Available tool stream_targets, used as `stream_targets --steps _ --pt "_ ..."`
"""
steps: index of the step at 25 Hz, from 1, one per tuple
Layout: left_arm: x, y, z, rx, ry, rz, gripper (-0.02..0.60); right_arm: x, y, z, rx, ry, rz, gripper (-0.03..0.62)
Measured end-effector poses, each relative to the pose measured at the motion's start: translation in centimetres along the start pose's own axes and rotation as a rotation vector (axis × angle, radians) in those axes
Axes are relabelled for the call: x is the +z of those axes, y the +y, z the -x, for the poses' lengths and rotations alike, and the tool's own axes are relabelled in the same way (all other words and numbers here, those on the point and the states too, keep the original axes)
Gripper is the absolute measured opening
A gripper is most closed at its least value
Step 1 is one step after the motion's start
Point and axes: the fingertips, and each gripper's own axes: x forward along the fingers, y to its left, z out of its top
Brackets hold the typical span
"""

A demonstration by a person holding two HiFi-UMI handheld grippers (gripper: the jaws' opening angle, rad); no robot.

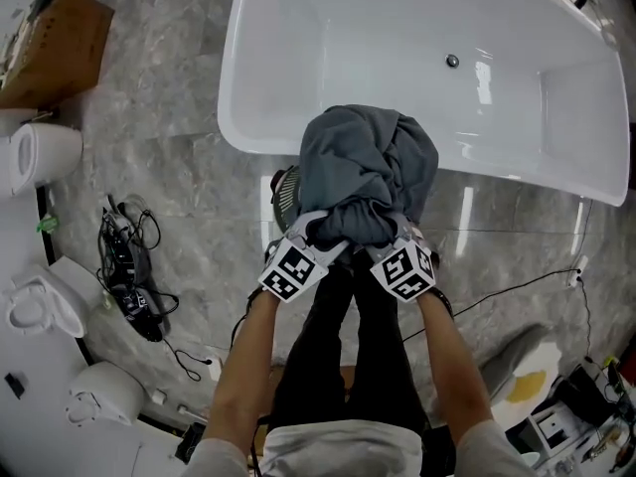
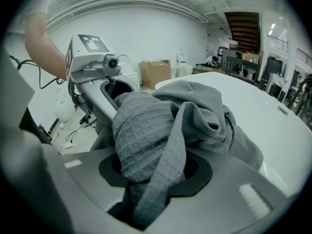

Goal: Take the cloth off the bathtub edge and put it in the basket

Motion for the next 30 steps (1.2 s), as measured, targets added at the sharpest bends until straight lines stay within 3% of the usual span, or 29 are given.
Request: stream_targets --steps 18,24,30 --pt "-12.6 -1.6 5.6 0.023 0.051 0.270 0.233 -3.1 11.6 -6.1 0.222 0.111 -0.068 0.164" --pt "-12.8 -0.8 4.8 0.013 0.063 0.293 0.233 -3.6 10.9 -6.8 0.220 0.133 -0.088 0.164" --pt "-12.2 0.9 3.3 0.017 0.067 0.278 0.233 -3.7 8.6 -7.7 0.143 0.137 -0.126 0.165"
